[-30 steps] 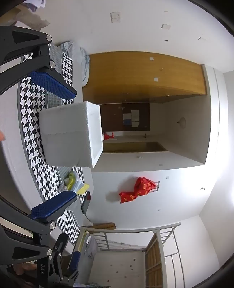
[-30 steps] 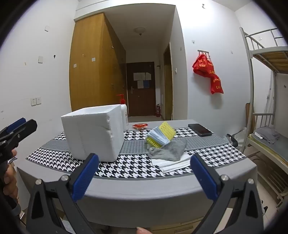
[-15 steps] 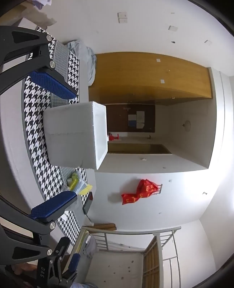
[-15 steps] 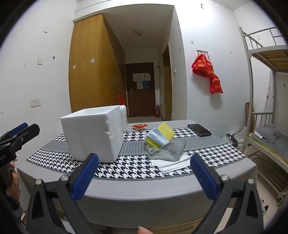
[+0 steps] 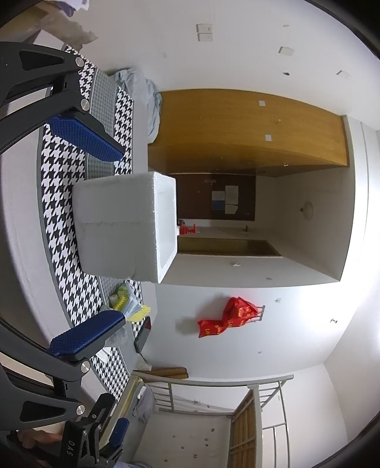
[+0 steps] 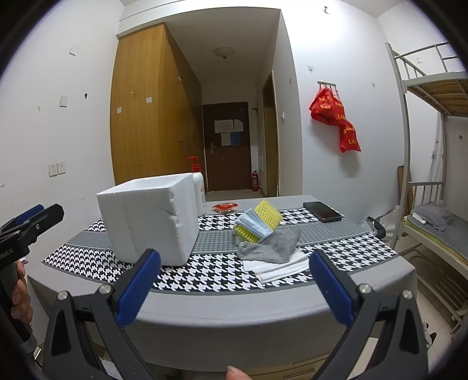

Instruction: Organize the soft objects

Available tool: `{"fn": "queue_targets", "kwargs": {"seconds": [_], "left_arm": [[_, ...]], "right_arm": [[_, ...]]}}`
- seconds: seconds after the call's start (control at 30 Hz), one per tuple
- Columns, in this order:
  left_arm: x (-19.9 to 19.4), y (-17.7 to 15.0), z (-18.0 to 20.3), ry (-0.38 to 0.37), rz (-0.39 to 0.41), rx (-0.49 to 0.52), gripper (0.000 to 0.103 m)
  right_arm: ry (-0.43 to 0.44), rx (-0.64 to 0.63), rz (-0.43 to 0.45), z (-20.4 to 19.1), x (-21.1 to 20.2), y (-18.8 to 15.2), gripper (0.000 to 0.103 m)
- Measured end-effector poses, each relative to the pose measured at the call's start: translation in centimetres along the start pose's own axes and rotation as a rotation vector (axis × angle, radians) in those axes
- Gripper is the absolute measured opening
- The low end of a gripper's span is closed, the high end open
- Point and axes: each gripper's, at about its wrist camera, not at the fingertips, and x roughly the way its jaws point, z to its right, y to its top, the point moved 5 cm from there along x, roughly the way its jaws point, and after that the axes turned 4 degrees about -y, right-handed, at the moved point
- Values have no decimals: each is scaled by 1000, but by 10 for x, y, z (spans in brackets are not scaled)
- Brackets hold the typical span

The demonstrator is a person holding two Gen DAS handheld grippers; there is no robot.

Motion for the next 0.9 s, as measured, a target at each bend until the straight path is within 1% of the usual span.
{"fn": "queue_targets", "kwargs": {"seconds": [0.27,0.47,0.9], "left_arm": [[0,1,-1,3,-9,0,102],[-1,1,0,11,6,-6,102],[-2,0,1,1,-3,8,102]], "right_arm": [[2,-2,6,0,-2,0,103],[6,-2,4,0,0,1,103],[7,-7,5,-1,-1,0,103]]}}
